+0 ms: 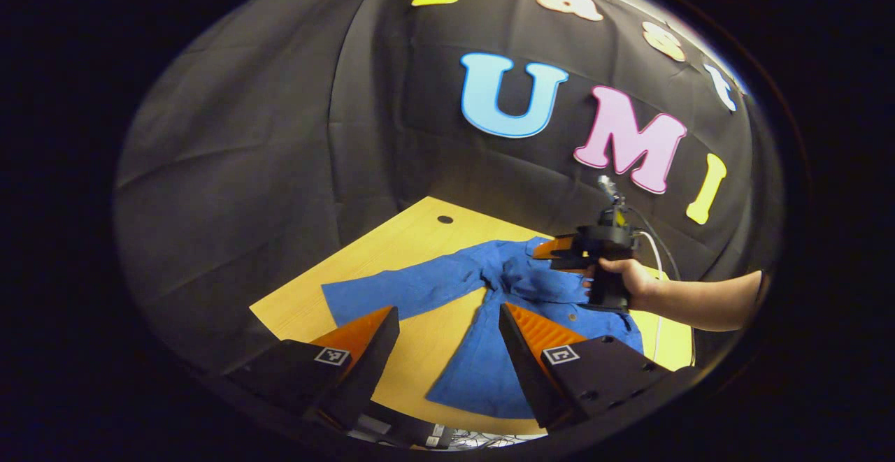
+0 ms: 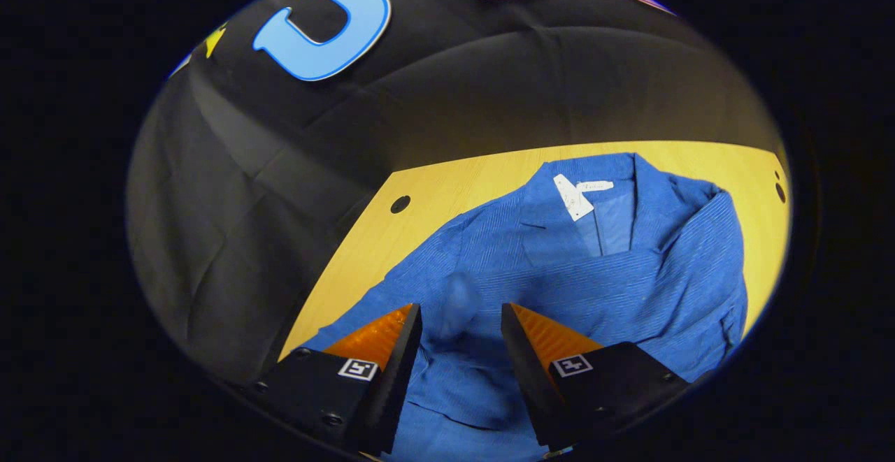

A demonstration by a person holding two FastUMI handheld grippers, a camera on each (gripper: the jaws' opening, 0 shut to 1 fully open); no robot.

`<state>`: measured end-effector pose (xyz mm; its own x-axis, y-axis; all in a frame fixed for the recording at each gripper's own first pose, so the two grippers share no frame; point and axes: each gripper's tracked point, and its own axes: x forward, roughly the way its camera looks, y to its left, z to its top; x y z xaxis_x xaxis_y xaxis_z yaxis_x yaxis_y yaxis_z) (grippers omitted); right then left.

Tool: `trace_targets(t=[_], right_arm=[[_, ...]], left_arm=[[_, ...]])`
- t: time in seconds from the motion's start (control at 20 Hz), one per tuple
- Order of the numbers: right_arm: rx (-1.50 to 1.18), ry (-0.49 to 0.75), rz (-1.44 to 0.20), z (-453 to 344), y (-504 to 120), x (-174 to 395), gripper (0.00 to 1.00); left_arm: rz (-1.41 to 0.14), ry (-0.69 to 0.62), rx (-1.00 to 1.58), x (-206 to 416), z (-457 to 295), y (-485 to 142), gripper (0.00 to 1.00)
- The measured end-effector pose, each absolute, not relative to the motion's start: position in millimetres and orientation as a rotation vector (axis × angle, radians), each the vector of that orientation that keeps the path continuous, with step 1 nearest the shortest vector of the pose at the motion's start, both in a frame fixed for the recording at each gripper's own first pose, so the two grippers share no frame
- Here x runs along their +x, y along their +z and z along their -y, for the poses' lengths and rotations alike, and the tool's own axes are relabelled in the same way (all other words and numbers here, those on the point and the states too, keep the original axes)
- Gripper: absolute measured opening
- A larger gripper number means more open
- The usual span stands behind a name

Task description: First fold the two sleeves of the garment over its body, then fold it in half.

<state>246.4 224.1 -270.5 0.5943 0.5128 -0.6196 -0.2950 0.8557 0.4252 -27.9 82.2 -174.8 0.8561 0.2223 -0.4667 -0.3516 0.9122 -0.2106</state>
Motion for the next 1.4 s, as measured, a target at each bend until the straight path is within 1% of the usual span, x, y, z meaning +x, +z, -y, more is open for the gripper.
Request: trace_targets(t=[0.05,0.15,0.25,0.3,0.35,0.55,0.65,0.75,0.85,0.9,0.95,1.0,1.1,1.15,1.2,1.3,1.35,1.4], right_arm=[[0.273,0.475,-0.786,-219,-263,242,0.76],[0.240,0.466,-0.730,-202,-244,228,0.98],[0.211,0.454,-0.687,-181,-226,211,0.98],[0.192,0.441,-0.671,-167,-217,201,0.82],[0.174,0.433,-0.653,-154,-208,192,0.98],[0.136,0.401,-0.606,-103,-174,147,0.98],[0.154,0.379,-0.613,-81,-165,122,0.98],[0.170,0.333,-0.600,-55,-157,106,0.98],[0.187,0.296,-0.619,-34,-161,91,0.98],[0.185,0.276,-0.637,-24,-166,86,0.98],[0.186,0.256,-0.647,-15,-168,84,0.98],[0.195,0.242,-0.648,-8,-169,83,0.98],[0.221,0.223,-0.643,0,-166,79,0.98],[0.230,0.219,-0.644,3,-166,76,0.98],[0.235,0.216,-0.645,5,-167,72,0.98],[0.237,0.205,-0.654,9,-173,67,0.98],[0.244,0.205,-0.669,8,-178,63,0.98],[0.257,0.206,-0.682,6,-181,57,0.98]], left_arm=[[-0.475,0.328,-0.309,-25,-94,-184,0.83],[-0.531,0.372,-0.341,-16,-117,-207,0.84],[-0.588,0.422,-0.400,-4,-143,-230,0.84],[-0.630,0.445,-0.453,-1,-150,-245,0.84],[-0.680,0.468,-0.504,1,-160,-258,0.84],[-0.817,0.574,-0.542,9,-204,-308,0.85],[-0.862,0.586,-0.531,18,-221,-332,0.85],[-0.901,0.574,-0.566,35,-222,-348,0.85],[-0.952,0.616,-0.569,40,-231,-357,0.85],[-0.950,0.639,-0.540,45,-236,-357,0.85],[-0.962,0.634,-0.537,49,-237,-359,0.80],[-0.974,0.630,-0.522,54,-237,-357,0.83],[-0.990,0.611,-0.496,59,-239,-354,0.83],[-1.014,0.614,-0.480,60,-241,-355,0.73],[-1.025,0.614,-0.481,62,-243,-356,0.59],[-1.020,0.590,-0.475,66,-242,-348,0.46],[-1.029,0.585,-0.492,69,-241,-355,0.12],[-1.003,0.557,-0.496,74,-239,-354,0.10]])
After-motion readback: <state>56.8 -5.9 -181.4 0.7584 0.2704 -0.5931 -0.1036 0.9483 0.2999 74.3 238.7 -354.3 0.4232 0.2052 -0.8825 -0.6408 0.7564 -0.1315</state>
